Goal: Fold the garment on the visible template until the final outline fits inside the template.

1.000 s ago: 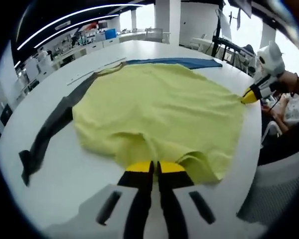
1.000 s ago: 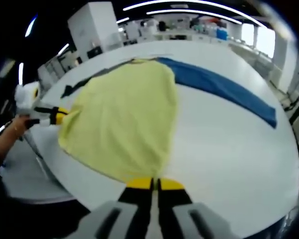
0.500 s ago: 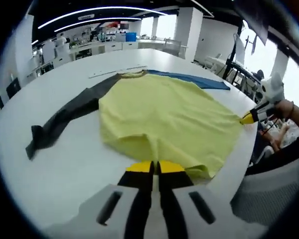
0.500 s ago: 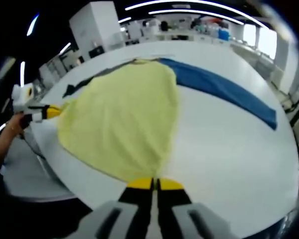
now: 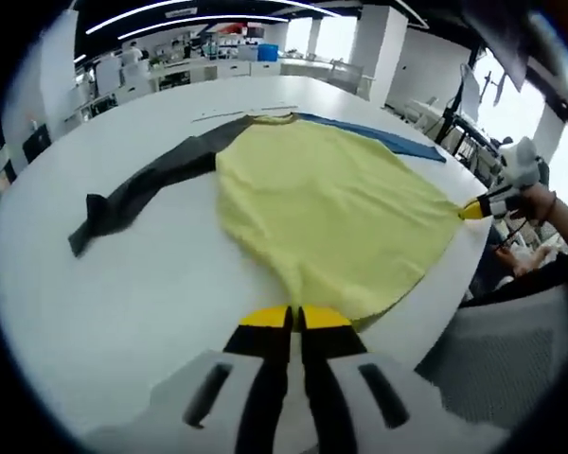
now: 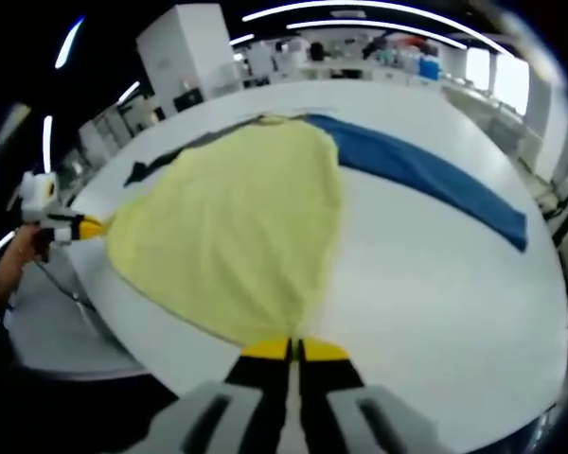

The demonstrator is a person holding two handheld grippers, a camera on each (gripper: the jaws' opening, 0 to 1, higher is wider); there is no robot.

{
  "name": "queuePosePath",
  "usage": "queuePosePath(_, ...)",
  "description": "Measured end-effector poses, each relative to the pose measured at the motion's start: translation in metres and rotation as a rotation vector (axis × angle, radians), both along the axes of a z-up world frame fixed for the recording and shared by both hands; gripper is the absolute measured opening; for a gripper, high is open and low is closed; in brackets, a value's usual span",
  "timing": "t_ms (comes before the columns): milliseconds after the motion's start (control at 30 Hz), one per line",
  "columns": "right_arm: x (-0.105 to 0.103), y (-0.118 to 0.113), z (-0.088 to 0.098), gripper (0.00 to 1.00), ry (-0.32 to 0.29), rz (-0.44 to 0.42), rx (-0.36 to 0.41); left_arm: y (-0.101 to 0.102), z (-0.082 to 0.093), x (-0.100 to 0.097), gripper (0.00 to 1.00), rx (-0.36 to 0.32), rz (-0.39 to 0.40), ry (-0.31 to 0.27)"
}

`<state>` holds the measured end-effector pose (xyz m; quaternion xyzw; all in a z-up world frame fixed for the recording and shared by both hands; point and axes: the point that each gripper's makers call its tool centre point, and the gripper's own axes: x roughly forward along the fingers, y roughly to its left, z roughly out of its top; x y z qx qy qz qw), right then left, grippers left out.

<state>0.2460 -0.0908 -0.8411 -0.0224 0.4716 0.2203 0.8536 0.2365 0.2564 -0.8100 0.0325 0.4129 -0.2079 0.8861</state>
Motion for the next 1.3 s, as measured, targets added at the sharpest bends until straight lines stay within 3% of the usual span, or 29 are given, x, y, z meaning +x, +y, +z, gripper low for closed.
queuePosePath(300, -0.003, -0.001, -0.001, 0.00, 0.007, 0.012, -0.001, 0.007, -0.019, -0.013, 0.00, 0.056, 0.003, 0.073)
queuePosePath(600, -0.008, -0.004, -0.005, 0.00, 0.026, 0.018, -0.021, 0.009, -0.028, -0.022, 0.00, 0.057, 0.023, 0.129)
queuePosePath(1300, -0.020, -0.010, -0.006, 0.00, 0.053, 0.012, -0.046, 0.003, -0.038, -0.045, 0.00, 0.075, 0.013, 0.179)
